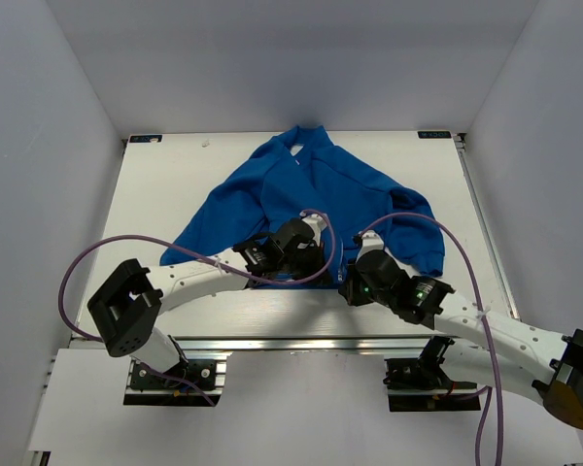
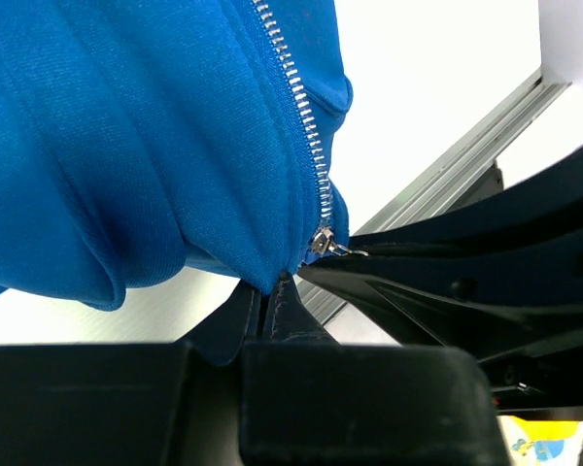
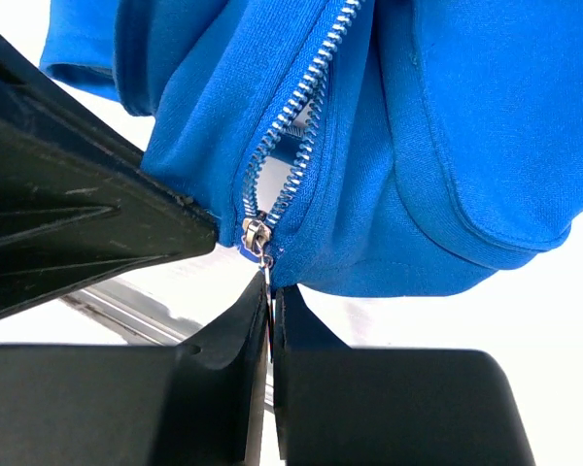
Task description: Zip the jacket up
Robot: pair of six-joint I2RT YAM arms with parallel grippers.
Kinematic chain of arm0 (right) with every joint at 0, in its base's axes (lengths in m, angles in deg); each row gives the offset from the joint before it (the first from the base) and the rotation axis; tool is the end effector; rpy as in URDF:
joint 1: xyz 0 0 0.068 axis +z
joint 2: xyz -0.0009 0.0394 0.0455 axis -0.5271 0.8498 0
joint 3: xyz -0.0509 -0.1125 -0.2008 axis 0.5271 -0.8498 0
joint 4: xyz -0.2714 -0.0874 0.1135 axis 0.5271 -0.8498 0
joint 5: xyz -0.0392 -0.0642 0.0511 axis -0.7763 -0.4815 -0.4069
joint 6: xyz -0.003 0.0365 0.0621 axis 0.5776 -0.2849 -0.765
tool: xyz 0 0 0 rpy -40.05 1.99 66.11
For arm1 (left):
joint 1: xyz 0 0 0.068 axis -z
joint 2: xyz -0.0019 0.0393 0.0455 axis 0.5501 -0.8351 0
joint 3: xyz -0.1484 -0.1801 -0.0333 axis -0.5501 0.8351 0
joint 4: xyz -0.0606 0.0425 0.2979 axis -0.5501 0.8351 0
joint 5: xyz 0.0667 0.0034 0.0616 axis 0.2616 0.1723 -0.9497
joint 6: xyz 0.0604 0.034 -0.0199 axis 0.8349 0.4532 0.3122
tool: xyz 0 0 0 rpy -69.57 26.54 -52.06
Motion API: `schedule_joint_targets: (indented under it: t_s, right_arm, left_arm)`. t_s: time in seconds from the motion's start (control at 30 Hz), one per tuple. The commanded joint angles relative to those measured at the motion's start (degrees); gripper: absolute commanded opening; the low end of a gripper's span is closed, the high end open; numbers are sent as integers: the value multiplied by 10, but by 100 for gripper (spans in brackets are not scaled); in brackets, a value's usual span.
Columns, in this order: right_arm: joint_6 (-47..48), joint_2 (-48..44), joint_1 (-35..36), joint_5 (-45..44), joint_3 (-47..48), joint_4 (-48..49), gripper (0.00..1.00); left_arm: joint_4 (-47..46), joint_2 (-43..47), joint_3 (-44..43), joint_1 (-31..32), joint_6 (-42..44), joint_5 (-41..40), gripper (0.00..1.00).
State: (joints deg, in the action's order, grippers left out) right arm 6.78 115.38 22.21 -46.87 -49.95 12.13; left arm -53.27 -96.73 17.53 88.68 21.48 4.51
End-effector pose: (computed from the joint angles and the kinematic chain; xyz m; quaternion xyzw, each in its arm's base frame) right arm 0.1766 0.2193 0.1692 -0.0938 0.8934 0.2231 0.3785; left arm 0.2162 -0.3288 0.1511 0.1376 0.9033 -0.3483 0.2092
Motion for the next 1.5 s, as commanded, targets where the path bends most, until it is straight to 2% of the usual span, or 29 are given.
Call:
schedule_joint_targets:
  t_s: [0.0,0.2,0.3,0.37,0.47,0.57,0.67,0.8,0.93,1.0,1.1,1.17,1.27,1.33,1.43,1.47]
  right_arm:
    - [10,8,0,14,26,-28,0]
    - [5,12,1,39,18,35,4]
    - [4,10,1,42,17,54,12]
    - [2,13,0,44,20,57,16]
    - [-4,15,0,38,22,51,15]
    - [-13,19,-1,31,22,43,21]
    - [-23,19,-1,31,18,45,14]
    - [-32,10,-2,38,15,55,21]
    - [-36,5,-4,42,20,46,10]
    - [-40,11,-7,52,36,16,0]
    - [-34,39,-11,83,70,-49,0]
    - [-5,59,-14,92,108,-129,0]
    - [24,104,-18,68,142,-211,0]
    - [57,122,-20,69,154,-224,0]
    - [96,125,-30,127,156,-193,0]
    - [108,126,-32,170,157,-183,0]
  left_arm:
    - [7,27,4,3,26,15,0]
    - [17,31,1,3,46,19,0]
    - [16,35,4,3,52,20,0]
    - [18,36,4,3,53,20,0]
    - [19,34,6,4,54,25,0]
    - [19,33,6,3,54,28,0]
    - [19,33,6,3,56,31,0]
    - [19,30,6,3,57,34,0]
    - [20,28,7,3,57,32,0]
    - [27,27,5,3,58,27,0]
    - [36,30,4,3,64,15,0]
    - [41,34,7,3,68,12,0]
    - [45,42,12,3,88,13,0]
    - [49,47,14,3,96,19,0]
    - [47,56,21,3,107,21,0]
    - [45,60,23,3,111,21,0]
